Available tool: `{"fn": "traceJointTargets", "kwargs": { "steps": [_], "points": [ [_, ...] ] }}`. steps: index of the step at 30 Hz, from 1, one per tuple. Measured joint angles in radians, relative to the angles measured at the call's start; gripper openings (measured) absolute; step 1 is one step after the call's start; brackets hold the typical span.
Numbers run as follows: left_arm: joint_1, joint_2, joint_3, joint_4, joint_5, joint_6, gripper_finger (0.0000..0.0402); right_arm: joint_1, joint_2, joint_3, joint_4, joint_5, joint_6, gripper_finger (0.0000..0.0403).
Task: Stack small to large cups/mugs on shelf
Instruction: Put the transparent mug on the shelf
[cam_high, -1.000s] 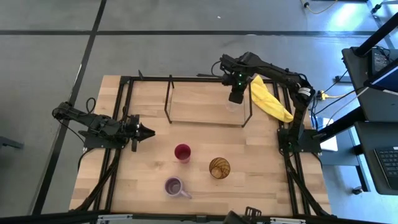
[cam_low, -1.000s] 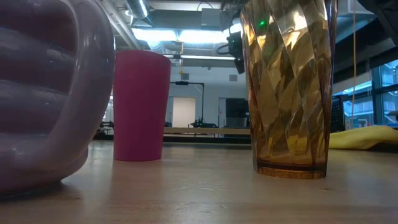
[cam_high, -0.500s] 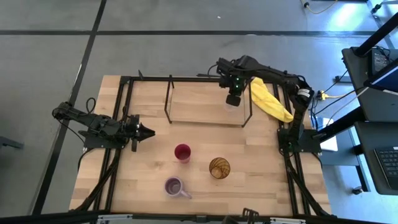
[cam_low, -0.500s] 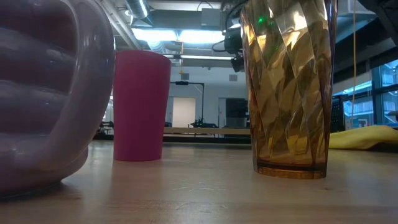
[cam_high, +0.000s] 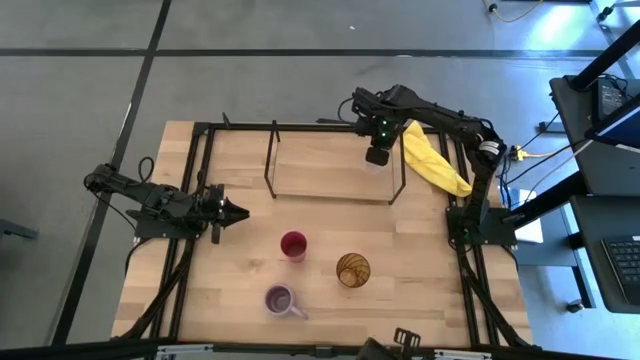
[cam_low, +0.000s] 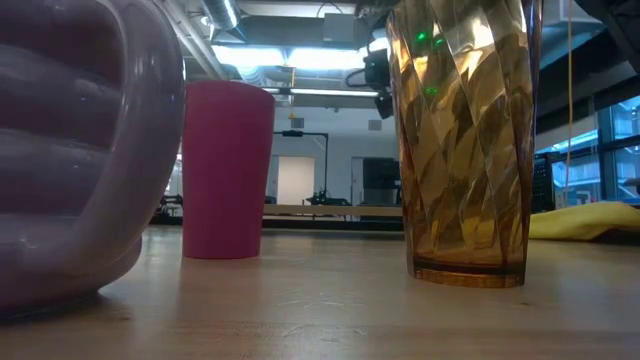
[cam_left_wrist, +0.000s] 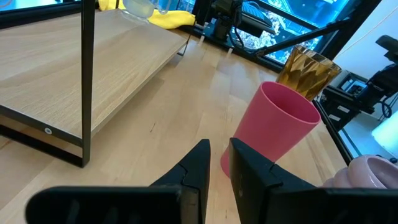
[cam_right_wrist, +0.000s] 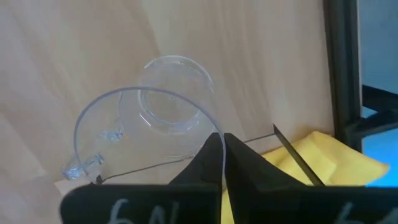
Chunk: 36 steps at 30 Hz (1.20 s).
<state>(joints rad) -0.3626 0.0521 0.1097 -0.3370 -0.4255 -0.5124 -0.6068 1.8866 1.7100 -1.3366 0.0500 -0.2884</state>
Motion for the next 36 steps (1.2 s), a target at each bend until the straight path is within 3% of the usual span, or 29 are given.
{"fn": "traceJointTargets", "kwargs": {
  "steps": [24,36],
  "points": [
    [0.0,0.0,0.0,0.0,0.0,0.0,0.0053,0.049,0.0,0.0,-0.065,-0.025,0.105,0.0008],
    [0.0,0.0,0.0,0.0,0.0,0.0,0.0053,0.049,0.0,0.0,-0.066,-0.026,0.109,0.0043]
  ]
}}
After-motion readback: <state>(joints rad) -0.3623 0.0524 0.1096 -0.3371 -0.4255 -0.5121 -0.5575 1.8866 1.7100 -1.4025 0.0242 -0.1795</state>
